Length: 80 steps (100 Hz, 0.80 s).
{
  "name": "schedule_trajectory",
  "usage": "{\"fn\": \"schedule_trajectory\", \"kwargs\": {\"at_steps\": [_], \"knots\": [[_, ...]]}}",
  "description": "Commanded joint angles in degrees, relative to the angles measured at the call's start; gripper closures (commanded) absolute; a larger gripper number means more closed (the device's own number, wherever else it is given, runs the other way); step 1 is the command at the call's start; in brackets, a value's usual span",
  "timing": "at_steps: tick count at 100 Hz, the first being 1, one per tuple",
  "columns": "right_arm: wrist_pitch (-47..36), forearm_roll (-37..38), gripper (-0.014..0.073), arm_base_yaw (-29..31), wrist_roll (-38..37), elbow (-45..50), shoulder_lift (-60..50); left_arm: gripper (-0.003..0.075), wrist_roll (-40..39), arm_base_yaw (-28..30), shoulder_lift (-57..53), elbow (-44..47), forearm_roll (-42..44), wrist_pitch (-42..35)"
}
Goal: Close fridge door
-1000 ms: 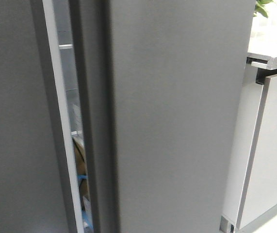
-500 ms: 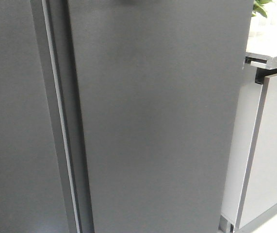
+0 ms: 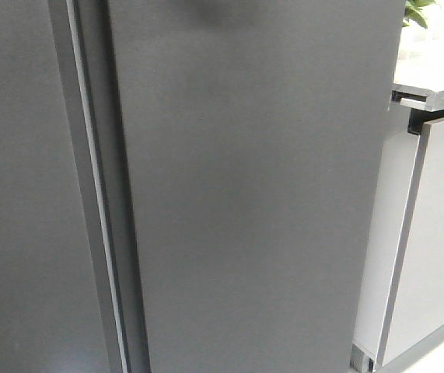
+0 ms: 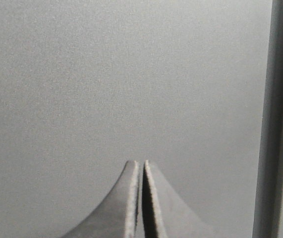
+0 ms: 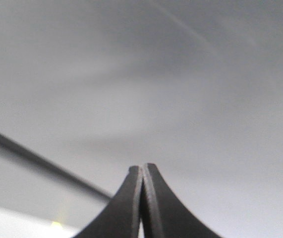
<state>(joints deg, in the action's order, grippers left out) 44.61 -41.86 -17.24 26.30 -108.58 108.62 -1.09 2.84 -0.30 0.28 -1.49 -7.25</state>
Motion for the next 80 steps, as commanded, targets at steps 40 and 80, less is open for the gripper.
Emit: {"fn": "schedule_trajectory", "kwargs": {"at_steps": [40,80], "knots": [[-7.36,11.64,0.0639,2.77,-3.07,17.05,-27.60,0.0740,-0.25,-0.08,-1.17,2.01,-0.23,-4.19],[-14.37,11.79,0.0639,11.88,-3.07,41.60,-50.39,0.0740,-0.25,-0.08,-1.17,2.01,-0.23,-4.19]]}}
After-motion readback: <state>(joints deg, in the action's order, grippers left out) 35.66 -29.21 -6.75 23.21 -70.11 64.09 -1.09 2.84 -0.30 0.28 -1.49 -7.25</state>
